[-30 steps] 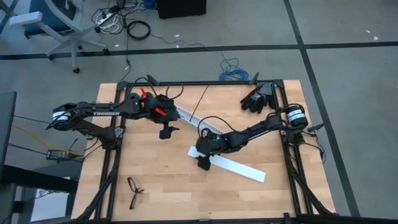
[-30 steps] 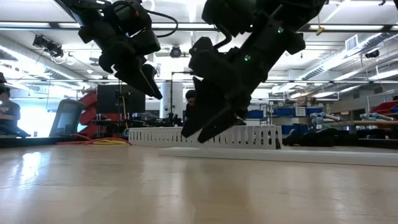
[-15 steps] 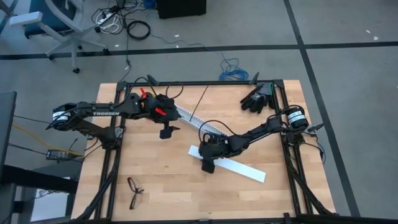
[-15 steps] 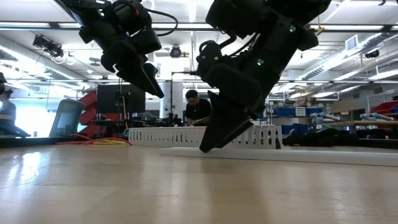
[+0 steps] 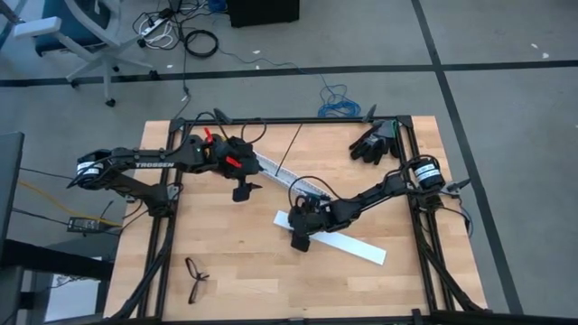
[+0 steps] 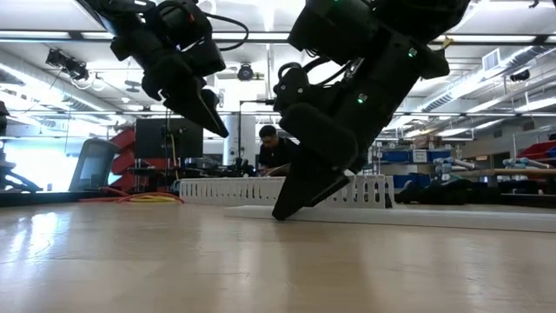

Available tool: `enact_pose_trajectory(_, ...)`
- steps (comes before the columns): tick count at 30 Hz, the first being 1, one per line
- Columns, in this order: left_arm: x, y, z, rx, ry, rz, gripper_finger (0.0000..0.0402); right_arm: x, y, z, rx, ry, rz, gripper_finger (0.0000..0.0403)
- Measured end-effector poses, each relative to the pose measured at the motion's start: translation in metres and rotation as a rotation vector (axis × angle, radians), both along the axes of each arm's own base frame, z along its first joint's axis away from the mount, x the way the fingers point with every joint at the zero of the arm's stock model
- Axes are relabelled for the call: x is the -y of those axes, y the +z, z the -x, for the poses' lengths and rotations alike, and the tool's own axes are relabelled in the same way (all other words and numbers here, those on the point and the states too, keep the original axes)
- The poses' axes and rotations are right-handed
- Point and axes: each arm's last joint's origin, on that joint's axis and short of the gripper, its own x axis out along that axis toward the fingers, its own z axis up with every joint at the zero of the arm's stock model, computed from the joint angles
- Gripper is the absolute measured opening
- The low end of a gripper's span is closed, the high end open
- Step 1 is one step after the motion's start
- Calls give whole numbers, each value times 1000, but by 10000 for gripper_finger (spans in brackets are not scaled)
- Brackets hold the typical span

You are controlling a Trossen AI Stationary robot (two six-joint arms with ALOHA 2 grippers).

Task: Ziptie cables
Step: Close the white cable duct

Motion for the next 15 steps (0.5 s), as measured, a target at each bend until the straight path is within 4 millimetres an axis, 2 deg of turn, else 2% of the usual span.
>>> enact_pose_trajectory(8, 0, 0, 0, 0, -1, 0, 300, 0, -1, 0, -3, -16, -11, 209)
enact_pose_trajectory(12, 0, 0, 0, 0, -1, -1, 300, 0, -1, 0, 1, -16, -18, 208)
enact_pose_trajectory(15, 0, 0, 0, 0, -1, -1, 300, 0, -1, 0, 2, -20, -17, 229)
